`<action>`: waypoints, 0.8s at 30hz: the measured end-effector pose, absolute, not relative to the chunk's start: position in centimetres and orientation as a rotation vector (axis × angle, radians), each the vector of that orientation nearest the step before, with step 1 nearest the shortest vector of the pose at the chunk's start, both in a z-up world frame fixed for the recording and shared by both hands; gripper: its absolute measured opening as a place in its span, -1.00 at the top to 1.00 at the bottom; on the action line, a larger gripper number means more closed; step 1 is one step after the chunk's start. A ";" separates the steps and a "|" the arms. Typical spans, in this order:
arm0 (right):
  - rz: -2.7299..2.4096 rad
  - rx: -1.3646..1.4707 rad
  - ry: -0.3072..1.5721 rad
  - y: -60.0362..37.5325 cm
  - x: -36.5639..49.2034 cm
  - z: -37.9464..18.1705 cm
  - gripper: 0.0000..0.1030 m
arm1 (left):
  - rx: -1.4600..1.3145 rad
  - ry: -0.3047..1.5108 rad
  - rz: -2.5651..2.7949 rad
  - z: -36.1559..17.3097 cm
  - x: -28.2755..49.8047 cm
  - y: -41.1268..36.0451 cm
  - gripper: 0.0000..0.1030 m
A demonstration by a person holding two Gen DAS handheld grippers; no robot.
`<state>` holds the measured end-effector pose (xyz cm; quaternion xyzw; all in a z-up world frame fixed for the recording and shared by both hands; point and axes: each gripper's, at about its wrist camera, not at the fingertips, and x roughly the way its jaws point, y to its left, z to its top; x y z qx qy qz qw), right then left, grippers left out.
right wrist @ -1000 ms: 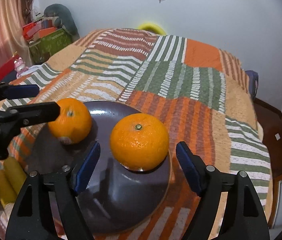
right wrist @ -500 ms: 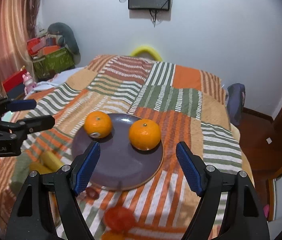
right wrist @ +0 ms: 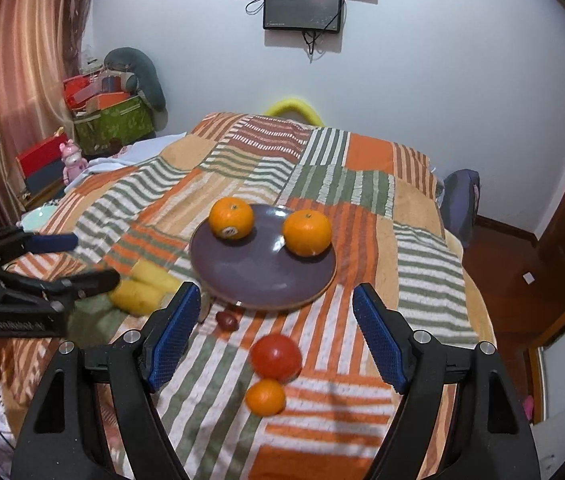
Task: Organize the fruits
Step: 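Withdraw both tools from the plate back toward the remaining fruit, then grasp the pink-white bread-like item with the left tool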
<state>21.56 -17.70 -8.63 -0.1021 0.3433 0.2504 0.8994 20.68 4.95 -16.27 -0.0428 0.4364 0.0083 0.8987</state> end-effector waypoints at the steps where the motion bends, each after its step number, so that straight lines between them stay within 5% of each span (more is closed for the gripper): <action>1: 0.520 -0.215 0.713 -17.7 21.2 -8.7 -0.47 | -0.091 0.915 0.017 -16.8 20.5 4.8 -0.61; 18: 0.511 -0.177 0.803 -19.5 19.8 -11.9 -0.47 | -0.200 1.096 -0.058 -24.3 19.8 2.4 -0.59; 21: 0.513 -0.172 0.819 -19.5 20.0 -12.3 -0.47 | -0.169 1.084 -0.051 -24.6 19.7 2.0 -0.48; 24: 0.517 -0.173 0.831 -19.3 20.1 -12.7 -0.47 | -0.147 1.061 -0.085 -24.3 19.6 1.6 -0.02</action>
